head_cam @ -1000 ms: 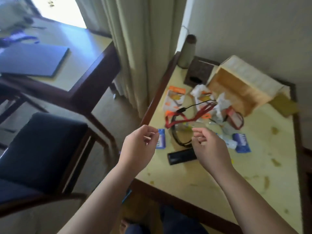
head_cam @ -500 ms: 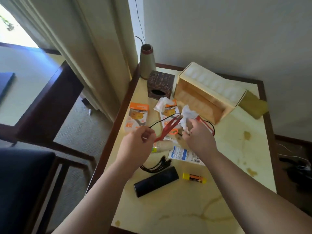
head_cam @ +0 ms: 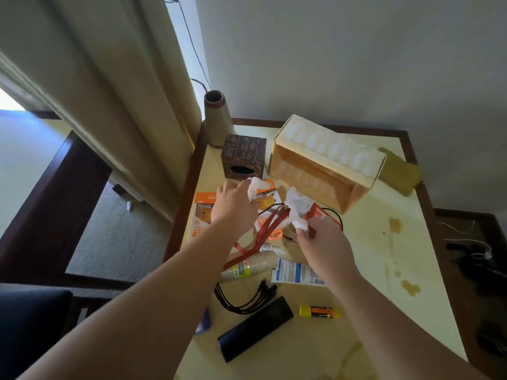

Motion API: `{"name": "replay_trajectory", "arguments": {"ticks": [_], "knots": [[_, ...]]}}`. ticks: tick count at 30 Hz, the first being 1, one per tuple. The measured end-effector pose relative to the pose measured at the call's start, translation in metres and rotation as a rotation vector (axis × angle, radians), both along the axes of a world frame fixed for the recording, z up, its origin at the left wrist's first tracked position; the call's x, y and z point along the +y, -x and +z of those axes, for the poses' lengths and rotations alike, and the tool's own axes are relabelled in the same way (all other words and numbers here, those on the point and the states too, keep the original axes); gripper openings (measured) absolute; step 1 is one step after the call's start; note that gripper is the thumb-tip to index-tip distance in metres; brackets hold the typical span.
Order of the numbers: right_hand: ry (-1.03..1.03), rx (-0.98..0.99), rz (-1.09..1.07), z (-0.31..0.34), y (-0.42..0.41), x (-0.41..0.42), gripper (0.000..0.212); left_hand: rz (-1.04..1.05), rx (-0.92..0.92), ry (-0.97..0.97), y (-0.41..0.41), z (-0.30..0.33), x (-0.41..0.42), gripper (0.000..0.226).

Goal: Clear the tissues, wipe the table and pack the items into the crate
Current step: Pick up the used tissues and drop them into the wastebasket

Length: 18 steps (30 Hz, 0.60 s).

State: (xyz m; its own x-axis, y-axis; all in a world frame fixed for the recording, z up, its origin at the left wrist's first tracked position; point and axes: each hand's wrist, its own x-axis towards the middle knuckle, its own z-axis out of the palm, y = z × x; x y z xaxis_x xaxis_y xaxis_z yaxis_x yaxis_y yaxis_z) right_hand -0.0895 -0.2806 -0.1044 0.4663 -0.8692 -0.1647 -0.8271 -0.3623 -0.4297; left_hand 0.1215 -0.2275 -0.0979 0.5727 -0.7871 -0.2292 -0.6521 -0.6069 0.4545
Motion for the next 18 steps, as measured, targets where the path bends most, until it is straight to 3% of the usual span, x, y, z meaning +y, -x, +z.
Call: {"name": "replay_trajectory", "arguments": {"ticks": [7,14,18], "knots": [[0.092,-0.098,-0.013,0.005,0.02,0.011,0.017,-0.118,-0.113,-0.097,-0.01,-0.025,-0.022,0.053],[0.187,-0.033,0.099,0.003,0.009,-0.011,0.019,0.0,-0.14,0.093,-0.01,-0.021,-0.011,0.034],[0.084,-0.038,0.105,-0.005,-0.007,-0.037,0.028,0.096,-0.11,0.272,0.005,-0.002,0.015,0.026]]}}
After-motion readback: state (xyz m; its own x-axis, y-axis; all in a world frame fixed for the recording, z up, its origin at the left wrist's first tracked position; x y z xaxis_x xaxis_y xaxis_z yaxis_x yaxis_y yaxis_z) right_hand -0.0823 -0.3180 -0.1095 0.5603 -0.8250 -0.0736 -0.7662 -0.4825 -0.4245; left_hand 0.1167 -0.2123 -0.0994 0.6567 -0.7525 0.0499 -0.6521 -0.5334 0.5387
